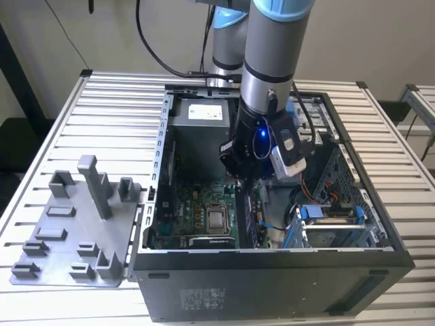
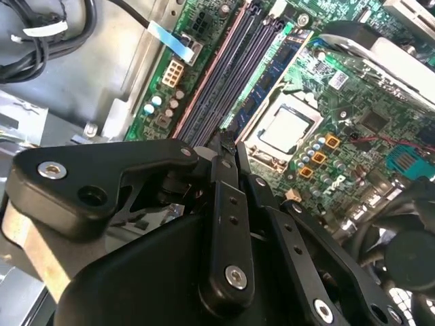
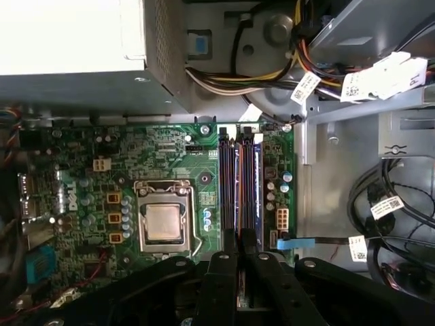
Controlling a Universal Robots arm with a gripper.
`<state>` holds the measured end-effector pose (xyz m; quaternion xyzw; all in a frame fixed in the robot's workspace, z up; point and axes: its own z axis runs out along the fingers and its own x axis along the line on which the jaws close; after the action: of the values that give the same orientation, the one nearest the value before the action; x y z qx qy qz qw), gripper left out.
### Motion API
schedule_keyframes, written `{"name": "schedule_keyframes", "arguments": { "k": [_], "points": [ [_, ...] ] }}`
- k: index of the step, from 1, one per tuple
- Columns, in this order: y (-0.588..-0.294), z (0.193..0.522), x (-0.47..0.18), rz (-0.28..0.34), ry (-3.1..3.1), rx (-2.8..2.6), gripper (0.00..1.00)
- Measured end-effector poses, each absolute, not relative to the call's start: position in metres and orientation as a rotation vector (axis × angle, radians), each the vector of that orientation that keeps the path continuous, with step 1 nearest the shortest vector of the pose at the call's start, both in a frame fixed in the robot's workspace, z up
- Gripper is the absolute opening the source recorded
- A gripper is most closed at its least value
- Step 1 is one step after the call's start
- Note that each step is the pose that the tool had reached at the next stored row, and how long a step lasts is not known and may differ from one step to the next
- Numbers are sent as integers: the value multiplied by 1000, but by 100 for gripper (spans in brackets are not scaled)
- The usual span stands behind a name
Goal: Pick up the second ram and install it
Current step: 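Insert the second ram into the second slot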
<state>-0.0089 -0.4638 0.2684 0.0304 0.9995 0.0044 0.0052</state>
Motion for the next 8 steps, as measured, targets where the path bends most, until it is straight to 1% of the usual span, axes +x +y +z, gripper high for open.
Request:
{"name": "schedule_keyframes", "arguments": {
  "k": [8],
  "points": [
    [-464,254,-9,13,3130,113,14]
  ]
}}
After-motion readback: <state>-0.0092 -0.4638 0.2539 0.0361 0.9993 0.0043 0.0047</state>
